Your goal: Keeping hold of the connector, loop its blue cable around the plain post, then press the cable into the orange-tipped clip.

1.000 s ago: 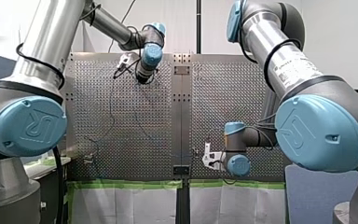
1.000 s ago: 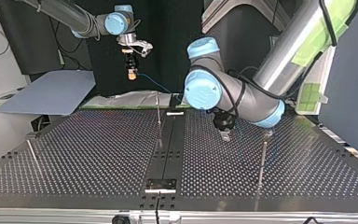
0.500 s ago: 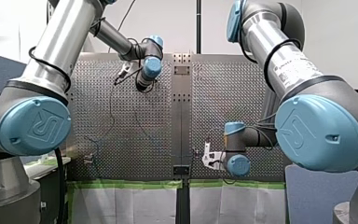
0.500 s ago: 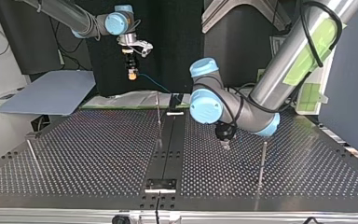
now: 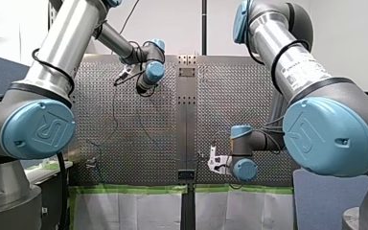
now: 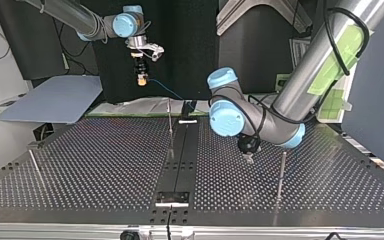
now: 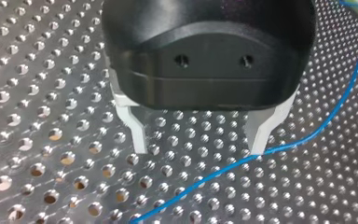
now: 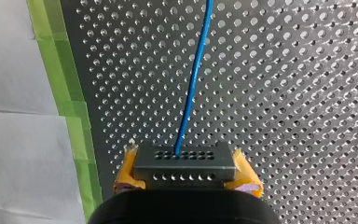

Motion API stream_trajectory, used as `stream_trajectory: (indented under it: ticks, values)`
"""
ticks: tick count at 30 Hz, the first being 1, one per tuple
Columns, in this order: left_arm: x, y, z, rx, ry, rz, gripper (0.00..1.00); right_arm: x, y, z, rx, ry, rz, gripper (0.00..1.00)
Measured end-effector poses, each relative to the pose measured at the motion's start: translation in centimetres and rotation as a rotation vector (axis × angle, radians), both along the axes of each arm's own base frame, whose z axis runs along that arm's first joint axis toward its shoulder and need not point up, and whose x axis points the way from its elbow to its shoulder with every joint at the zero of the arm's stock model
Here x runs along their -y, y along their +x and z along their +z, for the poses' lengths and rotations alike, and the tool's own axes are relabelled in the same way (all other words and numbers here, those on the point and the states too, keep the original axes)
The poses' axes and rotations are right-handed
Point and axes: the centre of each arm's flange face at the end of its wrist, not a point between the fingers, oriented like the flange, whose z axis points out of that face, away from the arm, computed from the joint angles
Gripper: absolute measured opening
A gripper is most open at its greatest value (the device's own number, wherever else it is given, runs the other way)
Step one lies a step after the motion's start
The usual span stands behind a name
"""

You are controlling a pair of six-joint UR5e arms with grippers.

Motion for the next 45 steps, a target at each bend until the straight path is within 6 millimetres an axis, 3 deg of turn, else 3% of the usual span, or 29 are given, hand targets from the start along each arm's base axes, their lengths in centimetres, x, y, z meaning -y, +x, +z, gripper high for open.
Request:
stream_trajectory:
  ticks: [6,16,24,37,45]
  values:
    - [-0.1,0.7,-0.2,0.007,0.007,0.000,1.00,0.0,0.1,0.0,0.001,-0.001,0.003,0.00]
    - [-1.2,2.8,-3.3,-0.053,0.054,0.072,1.00,-0.1,0.1,0.0,-0.001,-0.001,0.005,0.00]
    - [-2.5,3.7,-3.5,-0.049,0.043,0.090,1.00,-0.2,0.2,0.0,-0.001,-0.001,0.008,0.00]
    - [-2.6,3.9,-3.9,-0.056,0.030,0.074,1.00,-0.2,0.3,0.0,0.000,-0.002,0.010,0.00]
    - [-2.2,3.9,-6.9,-0.126,0.079,0.091,1.00,-0.3,0.3,0.0,-0.002,0.000,0.011,0.00]
